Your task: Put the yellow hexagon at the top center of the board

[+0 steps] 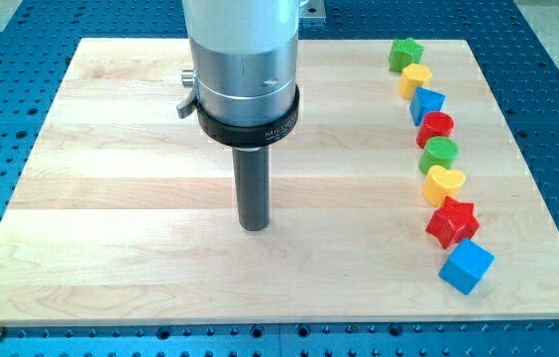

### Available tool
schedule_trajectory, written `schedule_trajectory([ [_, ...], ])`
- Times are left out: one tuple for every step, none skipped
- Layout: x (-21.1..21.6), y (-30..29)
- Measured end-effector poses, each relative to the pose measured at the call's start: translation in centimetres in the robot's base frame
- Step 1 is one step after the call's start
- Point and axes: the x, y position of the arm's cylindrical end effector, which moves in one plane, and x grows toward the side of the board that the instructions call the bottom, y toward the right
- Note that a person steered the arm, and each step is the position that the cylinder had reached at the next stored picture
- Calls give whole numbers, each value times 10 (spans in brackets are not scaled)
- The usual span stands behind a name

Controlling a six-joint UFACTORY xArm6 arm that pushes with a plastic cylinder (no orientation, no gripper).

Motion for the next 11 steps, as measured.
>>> schedule_trajectory([
  [0, 1],
  [0, 2],
  [0, 2],
  [-28, 11],
  [-131, 40],
  [-226, 66],
  [-306, 99],
  [-327, 138],
  [-329, 219],
  [-323, 319],
  [-218, 324],
])
